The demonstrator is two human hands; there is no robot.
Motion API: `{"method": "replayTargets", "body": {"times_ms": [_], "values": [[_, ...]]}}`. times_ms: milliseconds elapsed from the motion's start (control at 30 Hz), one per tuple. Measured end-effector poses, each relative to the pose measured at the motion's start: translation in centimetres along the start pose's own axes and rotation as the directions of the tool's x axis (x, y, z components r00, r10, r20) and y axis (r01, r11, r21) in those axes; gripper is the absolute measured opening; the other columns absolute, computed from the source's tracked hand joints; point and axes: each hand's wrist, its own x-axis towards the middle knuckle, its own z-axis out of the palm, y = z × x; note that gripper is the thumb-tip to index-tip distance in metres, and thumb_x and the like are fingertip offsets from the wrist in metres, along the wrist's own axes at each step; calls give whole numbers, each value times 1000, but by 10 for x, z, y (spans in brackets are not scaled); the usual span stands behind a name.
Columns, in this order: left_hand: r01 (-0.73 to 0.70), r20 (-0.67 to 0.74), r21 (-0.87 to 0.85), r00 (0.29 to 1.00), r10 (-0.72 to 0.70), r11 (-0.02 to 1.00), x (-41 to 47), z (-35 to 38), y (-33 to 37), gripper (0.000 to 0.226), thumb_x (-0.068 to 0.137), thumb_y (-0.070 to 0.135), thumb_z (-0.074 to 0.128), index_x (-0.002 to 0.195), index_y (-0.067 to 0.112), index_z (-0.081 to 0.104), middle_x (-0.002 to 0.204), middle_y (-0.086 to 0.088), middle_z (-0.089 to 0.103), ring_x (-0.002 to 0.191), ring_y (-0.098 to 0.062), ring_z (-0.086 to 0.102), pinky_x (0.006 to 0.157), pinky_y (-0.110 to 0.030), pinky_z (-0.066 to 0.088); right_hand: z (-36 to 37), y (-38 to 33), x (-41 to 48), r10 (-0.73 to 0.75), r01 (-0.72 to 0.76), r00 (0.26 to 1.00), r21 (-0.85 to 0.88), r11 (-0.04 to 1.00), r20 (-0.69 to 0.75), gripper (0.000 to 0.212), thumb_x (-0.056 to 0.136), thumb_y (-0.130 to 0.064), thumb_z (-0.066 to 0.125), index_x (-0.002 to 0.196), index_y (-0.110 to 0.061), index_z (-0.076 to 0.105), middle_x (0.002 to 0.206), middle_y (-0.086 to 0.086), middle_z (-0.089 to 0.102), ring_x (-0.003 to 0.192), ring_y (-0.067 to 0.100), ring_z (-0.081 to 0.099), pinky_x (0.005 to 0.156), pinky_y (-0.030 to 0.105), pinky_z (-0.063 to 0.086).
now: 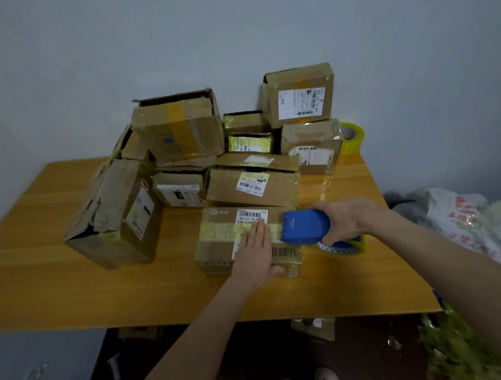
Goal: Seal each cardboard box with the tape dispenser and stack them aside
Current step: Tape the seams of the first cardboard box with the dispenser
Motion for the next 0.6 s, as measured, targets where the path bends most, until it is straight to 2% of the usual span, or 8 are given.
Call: {"method": "replayTargets", "body": {"times_ms": [167, 233, 333, 467, 600], "values": [[-1, 33, 42, 999, 0, 999, 0, 2, -2, 102, 90, 61, 43, 146, 4, -21, 152, -17, -27, 142, -29, -23, 118, -42, -10, 2, 2, 5, -34, 34, 999, -8, 999, -20, 80, 64, -72, 65, 130, -37, 37, 103, -7, 60, 92, 20, 58, 76, 35, 50], [-5, 46, 45, 999, 3, 999, 1, 1, -2, 100, 90, 61, 42, 146, 5, -19, 153, -16, -26, 143, -28, -22, 117, -40, -11, 2, 2, 6, -63, 63, 997, 11, 998, -34, 74, 65, -68, 65, 127, -37, 40, 99, -8, 60, 88, 19, 58, 72, 33, 50], [15, 71, 19, 997, -16, 1000, 3, -2, 0, 100, 89, 56, 49, 149, 6, -15, 155, -13, -22, 144, -25, -19, 118, -38, -9, 2, 4, 7, -95, 97, 995, 68, 993, -35, 67, 67, -60, 66, 126, -36, 43, 98, -7, 61, 88, 19, 59, 76, 37, 55], [64, 70, 3, 995, -64, 998, 4, -7, 4, 103, 87, 50, 58, 150, 8, -13, 157, -10, -19, 145, -22, -16, 117, -36, -7, -1, 8, 6, -130, 133, 991, 118, 984, -34, 69, 67, -56, 69, 128, -37, 43, 99, -7, 60, 89, 18, 59, 79, 41, 56], [73, 71, 22, 995, -74, 997, 1, -4, 3, 103, 87, 53, 56, 149, 9, -15, 157, -9, -21, 145, -21, -17, 118, -36, -7, 7, 17, 4, -159, 167, 986, 194, 967, -57, 70, 68, -51, 71, 130, -37, 42, 100, -8, 57, 91, 18, 57, 77, 37, 54]]}}
